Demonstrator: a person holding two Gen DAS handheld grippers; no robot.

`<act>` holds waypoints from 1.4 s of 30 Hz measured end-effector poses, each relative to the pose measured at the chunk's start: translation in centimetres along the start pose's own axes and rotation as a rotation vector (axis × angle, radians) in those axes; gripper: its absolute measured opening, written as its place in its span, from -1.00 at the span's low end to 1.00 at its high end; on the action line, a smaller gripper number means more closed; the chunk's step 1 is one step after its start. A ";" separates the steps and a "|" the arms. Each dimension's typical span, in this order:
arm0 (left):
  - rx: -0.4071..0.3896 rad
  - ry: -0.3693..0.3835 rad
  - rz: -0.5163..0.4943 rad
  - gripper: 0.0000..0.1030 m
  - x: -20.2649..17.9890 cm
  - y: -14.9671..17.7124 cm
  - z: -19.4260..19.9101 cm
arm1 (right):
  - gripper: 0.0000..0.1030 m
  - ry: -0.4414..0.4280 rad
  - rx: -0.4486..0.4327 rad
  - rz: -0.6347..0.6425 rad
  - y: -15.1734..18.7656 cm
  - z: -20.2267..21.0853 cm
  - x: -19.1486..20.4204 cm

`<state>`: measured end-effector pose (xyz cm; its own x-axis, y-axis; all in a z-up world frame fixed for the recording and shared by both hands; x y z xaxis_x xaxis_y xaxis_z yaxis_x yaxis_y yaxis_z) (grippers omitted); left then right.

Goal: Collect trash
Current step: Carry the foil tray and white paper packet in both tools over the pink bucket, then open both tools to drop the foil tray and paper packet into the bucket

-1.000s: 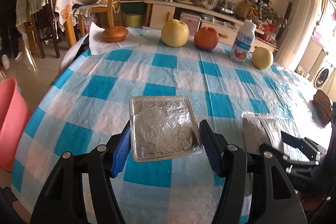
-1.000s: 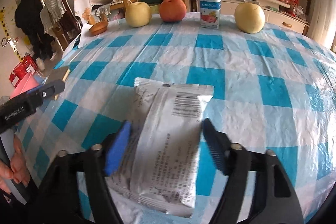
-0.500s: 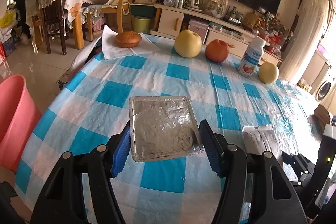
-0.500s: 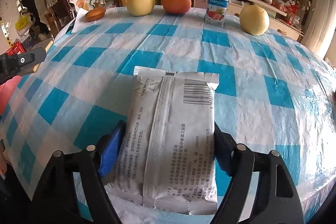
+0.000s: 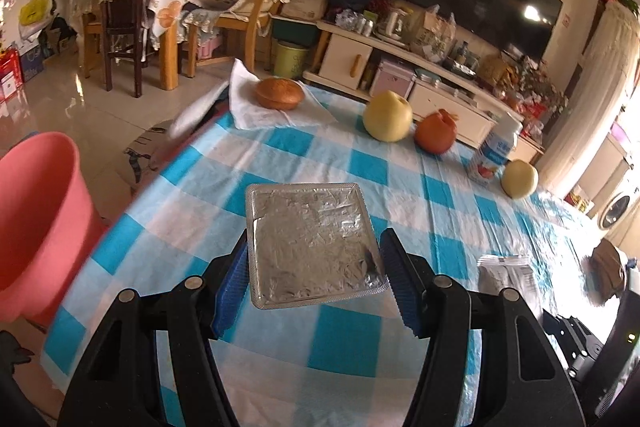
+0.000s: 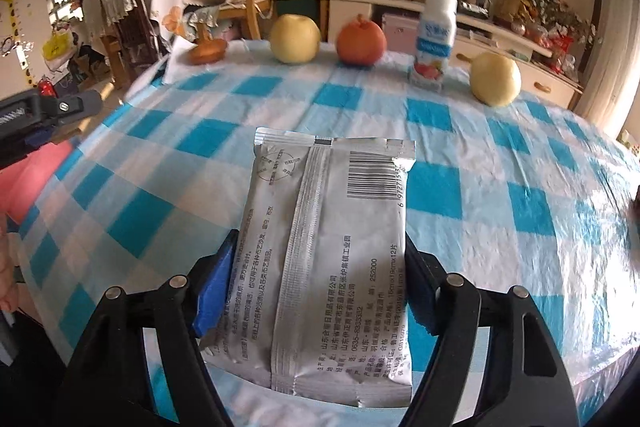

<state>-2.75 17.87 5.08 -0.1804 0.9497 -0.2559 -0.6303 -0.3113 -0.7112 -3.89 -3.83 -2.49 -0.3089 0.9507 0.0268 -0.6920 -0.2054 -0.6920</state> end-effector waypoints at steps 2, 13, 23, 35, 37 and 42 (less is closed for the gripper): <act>-0.010 -0.006 0.022 0.23 0.9 -0.5 0.3 | 0.44 -0.017 -0.009 0.005 -0.6 0.4 1.0; -0.141 -0.162 0.200 0.23 10.3 -3.9 3.6 | 0.44 -0.256 -0.052 0.039 -5.8 1.6 11.3; -0.216 -0.299 0.413 0.23 19.8 -4.3 6.3 | 0.44 -0.462 -0.047 0.166 -9.3 1.4 24.2; -0.246 -0.404 0.681 0.23 30.0 -1.8 8.2 | 0.45 -0.614 -0.038 0.293 -12.0 -0.6 37.2; -0.248 -0.411 0.706 0.24 30.8 -1.5 8.2 | 0.45 -0.644 -0.034 0.278 -12.5 -1.3 37.9; -0.237 -0.412 0.737 0.24 32.2 -0.8 8.1 | 0.45 -0.693 -0.007 0.242 -12.6 -3.0 39.3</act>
<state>-14.23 49.00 2.70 -0.7671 0.4262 -0.4795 -0.0807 -0.8055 -0.5870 -5.36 36.77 5.12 -0.7959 0.5134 0.3210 -0.5486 -0.3872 -0.7410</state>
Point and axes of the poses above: each gripper's, at about its wrist camera, not at the fingertips, and z roughly against the way its jaws point, x to its left, y to its underside, the point moved 6 cm from there along -z, roughly the way its jaws point, and after that the axes turned 1 degree about y, right-handed, at the moved point
